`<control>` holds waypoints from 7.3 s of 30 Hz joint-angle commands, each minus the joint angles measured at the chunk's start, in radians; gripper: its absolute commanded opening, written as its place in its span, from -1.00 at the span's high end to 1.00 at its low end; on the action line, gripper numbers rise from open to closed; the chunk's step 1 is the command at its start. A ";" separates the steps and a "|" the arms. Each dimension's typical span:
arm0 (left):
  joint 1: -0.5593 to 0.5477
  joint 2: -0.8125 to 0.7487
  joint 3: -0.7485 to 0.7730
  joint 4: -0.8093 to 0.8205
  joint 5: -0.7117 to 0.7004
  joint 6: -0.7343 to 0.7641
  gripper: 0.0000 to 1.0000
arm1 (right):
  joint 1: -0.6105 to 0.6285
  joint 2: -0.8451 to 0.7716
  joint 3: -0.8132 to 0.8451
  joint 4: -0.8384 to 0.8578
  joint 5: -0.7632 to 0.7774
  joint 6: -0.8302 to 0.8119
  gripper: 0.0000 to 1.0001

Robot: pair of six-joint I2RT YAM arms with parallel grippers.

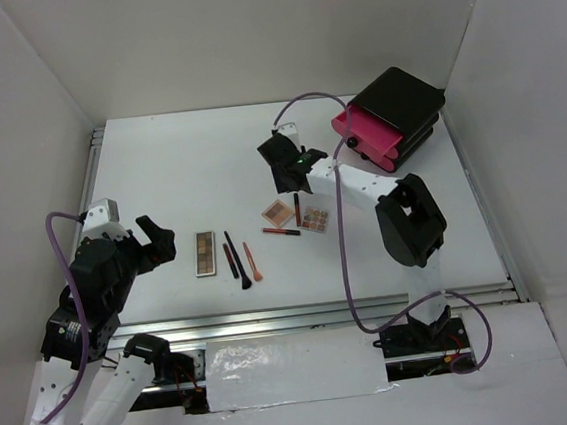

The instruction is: Organize the makeup

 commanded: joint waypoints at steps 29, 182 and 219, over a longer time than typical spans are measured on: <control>-0.001 -0.014 0.000 0.034 -0.004 0.015 -0.99 | -0.100 0.213 0.068 -0.101 -0.266 0.093 0.51; -0.011 0.001 -0.004 0.038 0.003 0.016 -0.99 | -0.158 -0.285 0.067 -0.096 -0.366 -0.690 0.92; -0.026 0.010 -0.004 0.041 0.011 0.019 -0.99 | -0.446 -0.225 0.228 -0.078 -0.403 -0.588 -0.04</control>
